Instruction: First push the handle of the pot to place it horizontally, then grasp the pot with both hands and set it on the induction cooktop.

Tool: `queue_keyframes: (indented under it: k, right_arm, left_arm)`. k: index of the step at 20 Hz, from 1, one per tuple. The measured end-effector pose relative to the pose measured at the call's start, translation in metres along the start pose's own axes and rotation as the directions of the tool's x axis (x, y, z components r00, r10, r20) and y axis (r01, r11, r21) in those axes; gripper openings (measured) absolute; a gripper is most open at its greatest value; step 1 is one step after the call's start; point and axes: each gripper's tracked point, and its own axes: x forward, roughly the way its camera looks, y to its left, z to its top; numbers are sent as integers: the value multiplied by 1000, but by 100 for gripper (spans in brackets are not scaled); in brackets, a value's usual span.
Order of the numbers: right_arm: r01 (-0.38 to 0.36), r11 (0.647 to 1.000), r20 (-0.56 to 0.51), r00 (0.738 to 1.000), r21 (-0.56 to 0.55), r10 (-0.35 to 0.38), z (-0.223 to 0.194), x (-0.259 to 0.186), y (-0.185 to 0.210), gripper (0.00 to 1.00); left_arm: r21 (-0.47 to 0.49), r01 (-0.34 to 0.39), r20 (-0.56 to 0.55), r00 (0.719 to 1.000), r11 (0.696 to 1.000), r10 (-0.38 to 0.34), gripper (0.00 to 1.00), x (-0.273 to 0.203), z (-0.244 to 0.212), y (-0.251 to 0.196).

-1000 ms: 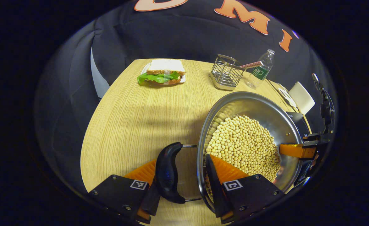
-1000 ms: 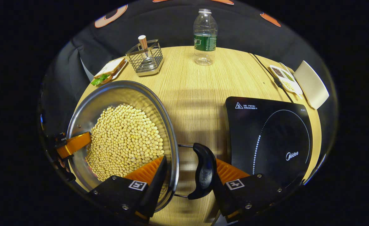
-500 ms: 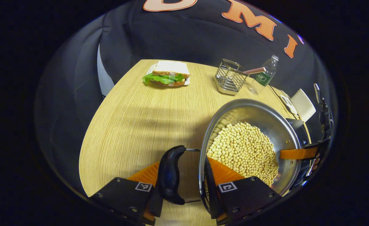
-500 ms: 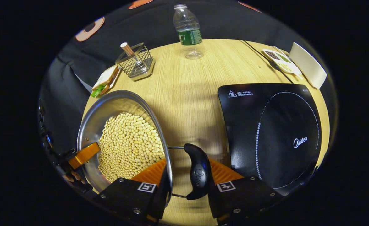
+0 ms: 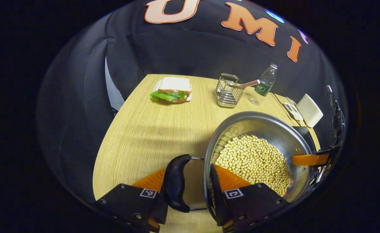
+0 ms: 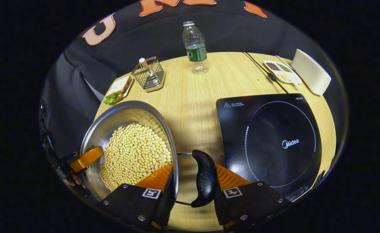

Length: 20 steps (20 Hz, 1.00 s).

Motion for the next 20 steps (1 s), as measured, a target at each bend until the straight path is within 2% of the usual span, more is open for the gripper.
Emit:
queue_keyframes:
  k: [4, 5, 10, 20]
  right_arm:
    - [-21, 1000, 41, 999, -9, 22, 10, -8, -8, 55]
    - [-26, 1000, 50, 998, -14, 27, 12, -9, -10, 55]
    - [-45, 999, 92, 995, -29, 47, 26, -23, -35, 55]
    - [-30, 999, 154, 988, 10, 28, 48, -74, -98, 55]
  left_arm:
    - [26, -22, 47, 999, 999, 20, 62, -20, 18, -25]
    - [29, -27, 56, 998, 999, 26, 59, -25, 23, -32]
    - [36, -51, 91, 995, 998, 48, 59, -41, 38, -82]
    - [103, -19, 134, 991, 994, 5, 59, -45, 74, -207]
